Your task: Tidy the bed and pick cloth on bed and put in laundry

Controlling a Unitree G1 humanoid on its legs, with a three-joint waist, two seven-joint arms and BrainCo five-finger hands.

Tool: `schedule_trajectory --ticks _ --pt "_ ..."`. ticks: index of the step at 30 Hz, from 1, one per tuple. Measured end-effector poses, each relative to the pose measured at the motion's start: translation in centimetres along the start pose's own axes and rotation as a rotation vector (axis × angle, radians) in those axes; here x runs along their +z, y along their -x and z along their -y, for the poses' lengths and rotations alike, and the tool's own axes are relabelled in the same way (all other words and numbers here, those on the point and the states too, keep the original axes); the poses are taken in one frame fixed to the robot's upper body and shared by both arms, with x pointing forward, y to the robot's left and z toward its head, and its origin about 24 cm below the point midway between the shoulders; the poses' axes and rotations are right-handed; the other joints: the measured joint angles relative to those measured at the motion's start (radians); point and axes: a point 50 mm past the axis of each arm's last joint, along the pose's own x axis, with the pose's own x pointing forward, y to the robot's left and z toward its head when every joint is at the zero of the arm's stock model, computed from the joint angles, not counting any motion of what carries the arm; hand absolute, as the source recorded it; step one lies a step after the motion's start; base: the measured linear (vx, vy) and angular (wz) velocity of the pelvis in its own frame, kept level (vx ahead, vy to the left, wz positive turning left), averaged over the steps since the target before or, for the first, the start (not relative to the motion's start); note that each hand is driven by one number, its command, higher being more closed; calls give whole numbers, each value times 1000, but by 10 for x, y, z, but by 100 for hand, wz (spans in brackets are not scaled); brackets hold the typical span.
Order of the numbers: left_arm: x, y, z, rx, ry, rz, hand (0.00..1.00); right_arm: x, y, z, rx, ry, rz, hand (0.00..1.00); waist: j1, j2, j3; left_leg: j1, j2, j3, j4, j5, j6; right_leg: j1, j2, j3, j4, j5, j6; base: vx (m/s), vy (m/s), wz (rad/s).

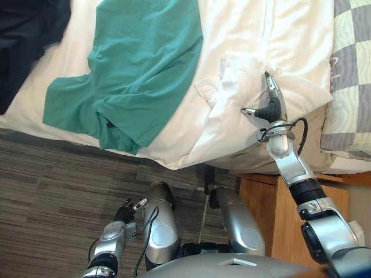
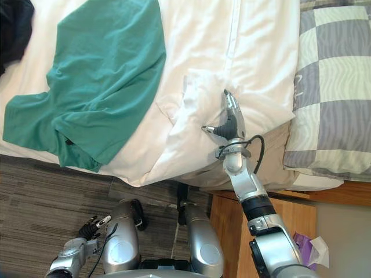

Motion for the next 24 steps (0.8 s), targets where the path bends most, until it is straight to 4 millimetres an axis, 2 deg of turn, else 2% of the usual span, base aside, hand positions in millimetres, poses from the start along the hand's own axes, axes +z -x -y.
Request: schedule_trajectory --ticks 3,6,9,10,12,15,16,17,19,21,22,23,24 --pt "1 0 -2 8 3 3 0 -1 -4 -7 61 25 -29 100 2 -5 4 -9 6 0 3 0 0 -1 4 1 -19 12 -2 -14 7 -7" --pt "2 0 -4 16 0 14 0 -9 -4 -10 80 46 -84 100 17 -10 3 -9 22 -2 6 0 -1 19 18 1 -59 32 -3 30 4 -5" --pt "5 1 -12 42 -27 35 0 -13 -6 -12 82 7 -129 100 24 -34 7 8 39 -4 2 -1 -4 61 34 1 -114 56 -6 61 -2 -1" --pt "6 1 -15 53 -32 41 0 -18 -1 -16 84 -39 -166 100 24 -53 7 22 40 0 -7 0 -7 83 37 1 -140 66 -4 81 6 1" --pt "7 2 -17 60 -33 49 0 -23 4 -19 76 -83 -201 100 25 -63 8 40 44 3 -10 -1 -9 107 40 2 -159 71 -5 69 10 0" --pt "3 8 -24 94 -43 59 0 -41 33 -25 69 -178 -299 100 39 -101 6 114 43 34 -43 -3 -13 172 47 34 -199 79 3 122 28 -9" --pt "1 9 -25 100 -47 56 0 -45 39 -25 61 -194 -321 100 41 -105 3 126 43 40 -49 -4 -15 181 47 42 -205 81 5 126 43 -16" --pt "-3 10 -26 108 -47 47 0 -55 54 -24 33 -237 -378 100 43 -113 -1 153 40 53 -63 -5 -18 202 45 50 -216 82 7 122 54 -19" --pt "-12 14 -31 127 -47 25 0 -69 78 -28 4 -297 -465 100 31 -132 -16 197 32 72 -89 -7 -23 228 42 74 -225 82 7 122 63 -18" --pt "-22 20 -36 152 -52 3 0 -83 107 -32 -18 -328 -550 100 6 -155 -46 221 26 90 -108 -10 -29 240 36 93 -236 83 8 107 83 -17" --pt "-24 20 -37 156 -52 -7 0 -87 115 -33 -16 -334 -574 100 0 -159 -53 226 26 94 -110 -11 -31 242 36 97 -237 83 8 116 100 -19" --pt "-28 22 -38 165 -53 -29 0 -93 129 -34 -19 -346 -617 0 -10 -160 -70 235 26 102 -115 -13 -34 244 37 101 -238 83 8 120 91 -20" --pt "-32 22 -37 162 -51 -49 0 -96 140 -36 -40 -371 -650 0 -13 -157 -83 253 24 113 -121 -12 -35 254 36 109 -239 82 8 119 89 -18"
